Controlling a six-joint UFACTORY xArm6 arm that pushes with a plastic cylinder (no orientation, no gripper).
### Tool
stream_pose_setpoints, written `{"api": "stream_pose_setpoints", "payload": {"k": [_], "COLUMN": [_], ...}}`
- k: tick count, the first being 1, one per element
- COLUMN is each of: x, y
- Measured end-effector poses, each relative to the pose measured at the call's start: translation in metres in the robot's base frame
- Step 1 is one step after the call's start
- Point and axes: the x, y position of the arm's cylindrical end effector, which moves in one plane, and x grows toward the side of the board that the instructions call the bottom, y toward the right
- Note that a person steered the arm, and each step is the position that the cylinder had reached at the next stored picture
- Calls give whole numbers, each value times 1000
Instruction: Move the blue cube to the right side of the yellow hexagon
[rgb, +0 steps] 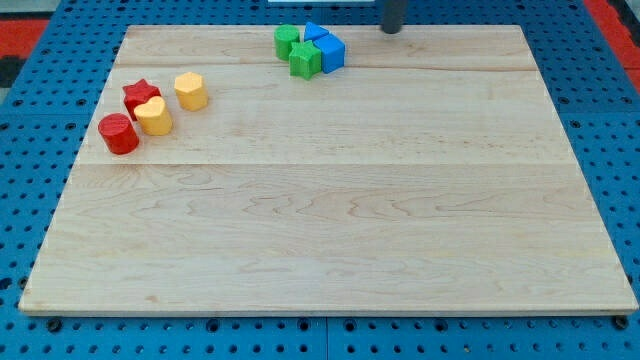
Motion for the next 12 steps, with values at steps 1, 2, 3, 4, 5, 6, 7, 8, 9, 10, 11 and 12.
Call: {"api": "stream_pose_setpoints", "payload": {"k": [1, 2, 3, 4, 5, 6, 7, 8, 9, 10, 11, 12], "x": [1, 24, 46, 62, 92, 112, 120, 146, 156, 150, 150, 140], "y": [-39, -41, -45, -53, -55, -58, -12, 2, -12, -5, -28, -84]}}
